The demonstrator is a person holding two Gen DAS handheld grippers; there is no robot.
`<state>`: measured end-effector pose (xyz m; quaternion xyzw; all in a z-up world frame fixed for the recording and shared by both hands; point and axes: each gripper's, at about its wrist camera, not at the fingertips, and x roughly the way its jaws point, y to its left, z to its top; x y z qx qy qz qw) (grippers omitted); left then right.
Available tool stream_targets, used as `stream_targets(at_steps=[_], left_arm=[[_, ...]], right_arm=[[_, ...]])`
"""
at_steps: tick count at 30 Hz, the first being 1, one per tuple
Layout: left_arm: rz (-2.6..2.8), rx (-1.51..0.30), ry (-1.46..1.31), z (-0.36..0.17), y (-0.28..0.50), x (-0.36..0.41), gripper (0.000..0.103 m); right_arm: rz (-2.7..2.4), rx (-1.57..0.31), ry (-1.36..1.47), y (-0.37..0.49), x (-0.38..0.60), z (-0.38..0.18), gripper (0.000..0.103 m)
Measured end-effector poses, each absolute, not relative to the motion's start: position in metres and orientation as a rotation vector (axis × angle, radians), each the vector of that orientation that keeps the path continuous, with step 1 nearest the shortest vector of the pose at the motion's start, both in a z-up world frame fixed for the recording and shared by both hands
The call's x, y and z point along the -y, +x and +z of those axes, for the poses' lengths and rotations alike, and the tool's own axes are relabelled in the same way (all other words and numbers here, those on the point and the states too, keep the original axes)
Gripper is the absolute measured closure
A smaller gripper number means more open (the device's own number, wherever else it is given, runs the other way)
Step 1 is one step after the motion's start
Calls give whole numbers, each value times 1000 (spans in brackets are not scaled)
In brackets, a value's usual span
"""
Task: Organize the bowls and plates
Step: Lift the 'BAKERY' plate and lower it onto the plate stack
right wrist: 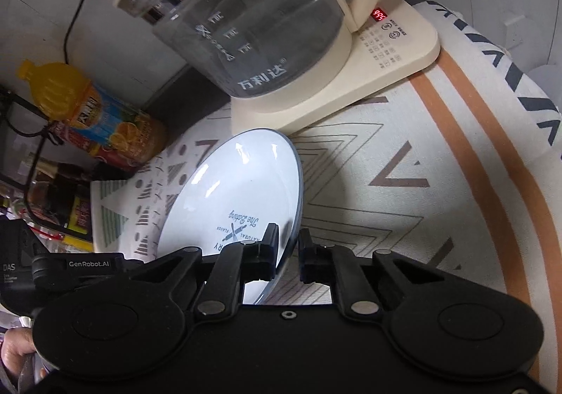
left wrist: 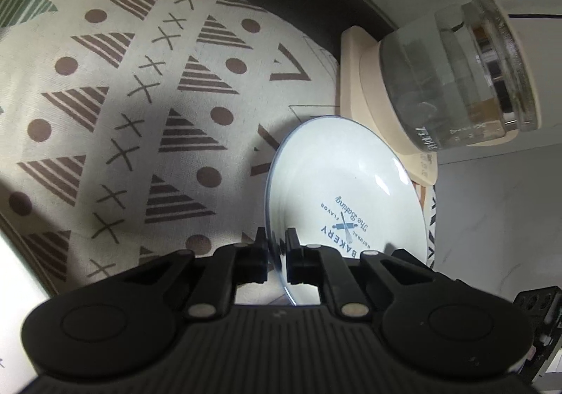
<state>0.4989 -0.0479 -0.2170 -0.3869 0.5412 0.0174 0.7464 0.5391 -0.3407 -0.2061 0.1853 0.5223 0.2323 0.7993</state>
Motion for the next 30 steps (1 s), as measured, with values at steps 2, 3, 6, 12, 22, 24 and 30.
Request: stream_targets(at_steps=[2, 3, 6, 12, 22, 24, 30], left_arm=[[40, -1172, -854, -213, 494, 47, 96], [40, -1164, -855, -211, 493, 46, 96], [38, -1150, -861, -206, 488, 45, 96], [55, -1097, -853, -180, 479, 39, 96], [82, -1030, -857, -145, 459, 16, 96], [86, -1019, -864, -141, 457, 12, 96], [81, -994, -866, -130, 445, 1, 96]], right_arm=[[498, -1121, 402, 537, 339, -204, 91], [502, -1121, 404, 536, 339, -202, 91], [514, -1106, 395, 532, 336, -194, 91], [550, -1062, 425, 528, 330, -175, 91], [619, -1017, 396, 524, 307, -146, 90], [628, -1009, 383, 521, 302, -142, 90], [650, -986, 375, 512, 294, -129, 90]])
